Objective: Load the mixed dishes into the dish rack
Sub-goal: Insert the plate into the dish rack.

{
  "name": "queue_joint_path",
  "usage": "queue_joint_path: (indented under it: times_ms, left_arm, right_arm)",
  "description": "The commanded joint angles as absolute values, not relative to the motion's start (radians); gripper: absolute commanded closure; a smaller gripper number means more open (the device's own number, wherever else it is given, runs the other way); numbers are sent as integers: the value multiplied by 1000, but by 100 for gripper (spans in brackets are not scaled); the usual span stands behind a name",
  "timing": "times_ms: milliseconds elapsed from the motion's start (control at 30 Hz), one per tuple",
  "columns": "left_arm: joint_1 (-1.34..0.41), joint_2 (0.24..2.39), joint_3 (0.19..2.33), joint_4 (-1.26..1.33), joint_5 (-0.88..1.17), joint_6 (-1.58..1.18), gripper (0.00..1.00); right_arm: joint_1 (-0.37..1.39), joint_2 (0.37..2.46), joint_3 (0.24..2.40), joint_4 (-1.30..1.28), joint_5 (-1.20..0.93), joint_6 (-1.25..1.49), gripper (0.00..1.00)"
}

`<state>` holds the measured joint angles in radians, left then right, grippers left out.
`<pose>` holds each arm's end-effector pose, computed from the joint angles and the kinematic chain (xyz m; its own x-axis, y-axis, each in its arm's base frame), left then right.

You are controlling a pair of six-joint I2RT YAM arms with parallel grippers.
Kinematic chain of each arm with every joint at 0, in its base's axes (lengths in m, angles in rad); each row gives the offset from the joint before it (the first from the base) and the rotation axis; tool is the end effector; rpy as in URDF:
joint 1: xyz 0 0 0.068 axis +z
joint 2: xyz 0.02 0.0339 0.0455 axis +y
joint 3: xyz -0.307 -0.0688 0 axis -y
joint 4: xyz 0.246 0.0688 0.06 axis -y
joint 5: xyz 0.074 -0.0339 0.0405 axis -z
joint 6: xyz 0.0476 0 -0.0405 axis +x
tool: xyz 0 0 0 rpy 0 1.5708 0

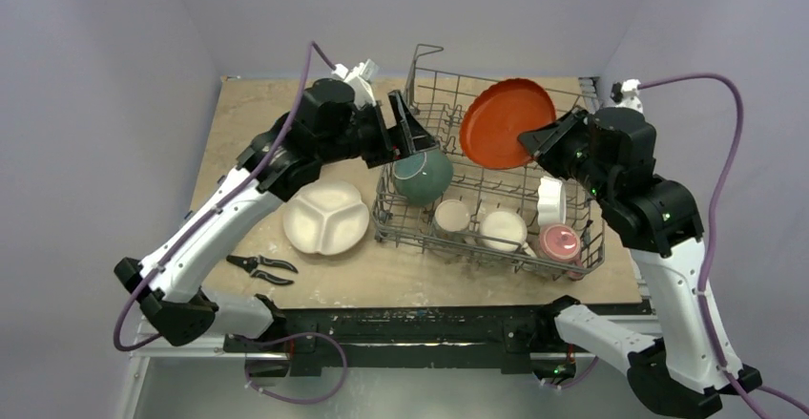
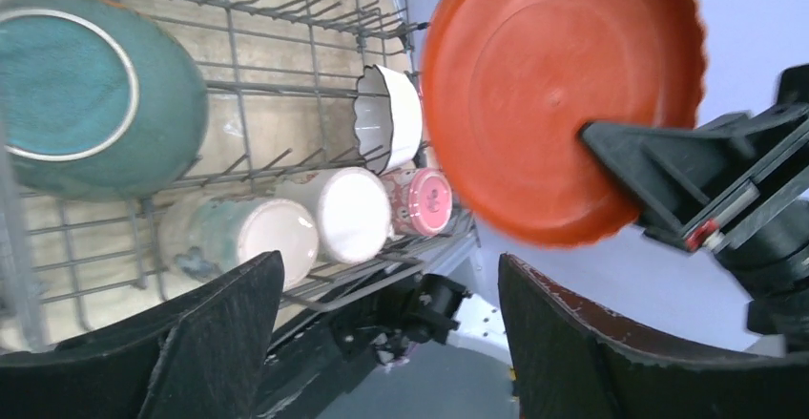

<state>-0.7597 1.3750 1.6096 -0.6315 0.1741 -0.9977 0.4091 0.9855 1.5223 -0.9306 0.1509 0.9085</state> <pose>0.2097 -0.2106 0.4834 -0.8192 -0.3632 -0.4438 0.1951 0.5512 -0.8112 0.1340 0.0503 0.5003 -0.4262 0.6650 -0.6133 0.1141 0.7121 0.6928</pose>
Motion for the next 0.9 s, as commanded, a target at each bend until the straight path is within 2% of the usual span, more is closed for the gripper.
queue_joint_path:
  times_ms: [0,167,367,400,600,733,867]
  left_arm:
    - [-757,1269,1698,-773,101,-700,17]
    - [-755,1210,1775,-961,-74,-362,15]
    - [-754,1180,1848,-1112,-191,-49,13]
    - [-753,1148,1804,-1098,-213,-36,13]
    - [-750,1042,1631,-1056,-235,-12,9]
    - [-750,1038,1564,-1018,-276,77,9]
    - [-749,1060,1585,-1019,-310,96,9]
  right_arm:
    - [410,1019,1674,-1035,369,732,100]
    - [408,1122,1831,-1200,616,537,100]
    - [406,1261,1838,-1222,930,453,100]
    - [393,1294,1849,-1231,974,445,100]
    - [255,1454,1927,-1193,996,313,100]
    - [234,1508,1820,-1193,1094,284,100]
    - [178,1503,1683,-1102,1087,224,100]
